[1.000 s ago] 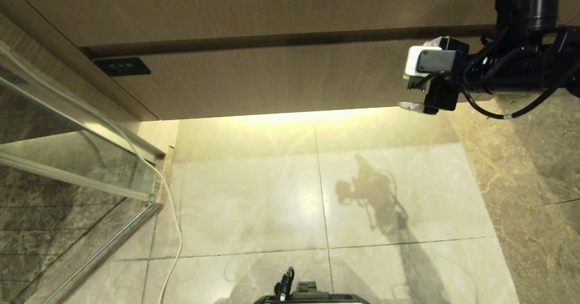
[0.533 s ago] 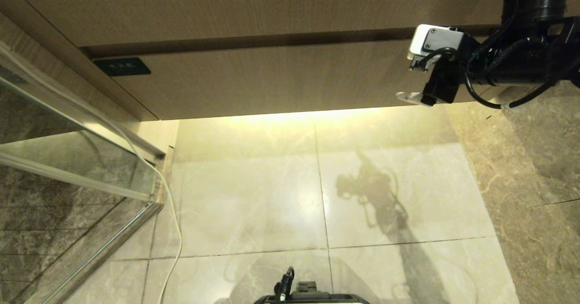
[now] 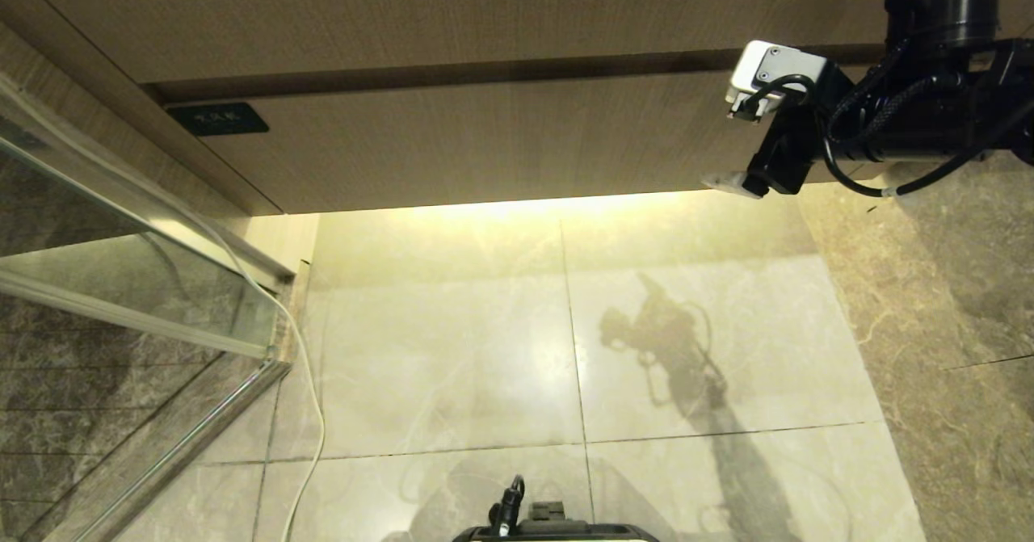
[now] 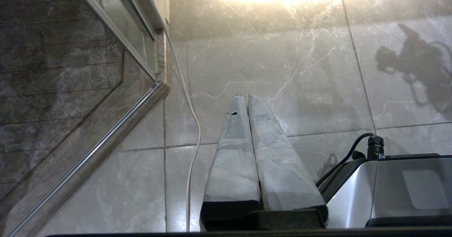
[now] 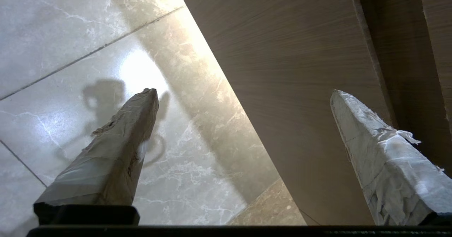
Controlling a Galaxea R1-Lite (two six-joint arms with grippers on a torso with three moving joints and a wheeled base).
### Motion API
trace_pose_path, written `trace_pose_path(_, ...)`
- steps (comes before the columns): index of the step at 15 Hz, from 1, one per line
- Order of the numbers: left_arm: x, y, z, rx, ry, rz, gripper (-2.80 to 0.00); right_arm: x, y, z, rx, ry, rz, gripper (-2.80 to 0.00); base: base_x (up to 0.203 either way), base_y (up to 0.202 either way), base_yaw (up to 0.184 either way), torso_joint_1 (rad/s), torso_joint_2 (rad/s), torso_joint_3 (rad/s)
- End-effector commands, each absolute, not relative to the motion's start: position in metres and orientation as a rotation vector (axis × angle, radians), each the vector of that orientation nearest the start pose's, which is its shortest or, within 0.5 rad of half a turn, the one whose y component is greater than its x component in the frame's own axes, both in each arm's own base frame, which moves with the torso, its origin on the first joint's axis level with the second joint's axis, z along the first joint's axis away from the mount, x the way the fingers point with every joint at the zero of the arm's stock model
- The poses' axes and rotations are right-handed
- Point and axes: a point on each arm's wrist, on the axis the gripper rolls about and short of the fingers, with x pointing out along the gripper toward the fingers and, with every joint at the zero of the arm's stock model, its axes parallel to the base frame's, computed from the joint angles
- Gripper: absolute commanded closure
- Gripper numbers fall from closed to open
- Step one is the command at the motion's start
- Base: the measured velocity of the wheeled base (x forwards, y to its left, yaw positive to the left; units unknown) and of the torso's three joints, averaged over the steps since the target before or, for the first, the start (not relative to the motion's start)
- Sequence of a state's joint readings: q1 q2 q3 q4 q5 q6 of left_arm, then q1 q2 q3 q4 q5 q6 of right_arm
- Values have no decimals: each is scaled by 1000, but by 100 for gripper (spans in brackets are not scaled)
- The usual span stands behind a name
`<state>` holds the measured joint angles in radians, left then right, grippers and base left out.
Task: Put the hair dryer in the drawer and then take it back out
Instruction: Pull open the drawer
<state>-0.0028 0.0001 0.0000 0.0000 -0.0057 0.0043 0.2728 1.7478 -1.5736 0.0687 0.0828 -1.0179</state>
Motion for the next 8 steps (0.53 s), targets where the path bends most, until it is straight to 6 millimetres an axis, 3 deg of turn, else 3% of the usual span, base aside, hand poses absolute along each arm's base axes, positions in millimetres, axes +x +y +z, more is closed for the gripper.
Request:
trace_pose_path(1,-23,0,75,4,0,-9,0,323,93,319,-1030,20,441,-280,0,0,0,0,0,0)
trace_pose_path(8,-23,0,75,4,0,-9,0,338,100,314,-1077,-84,497,-280,0,0,0,0,0,0)
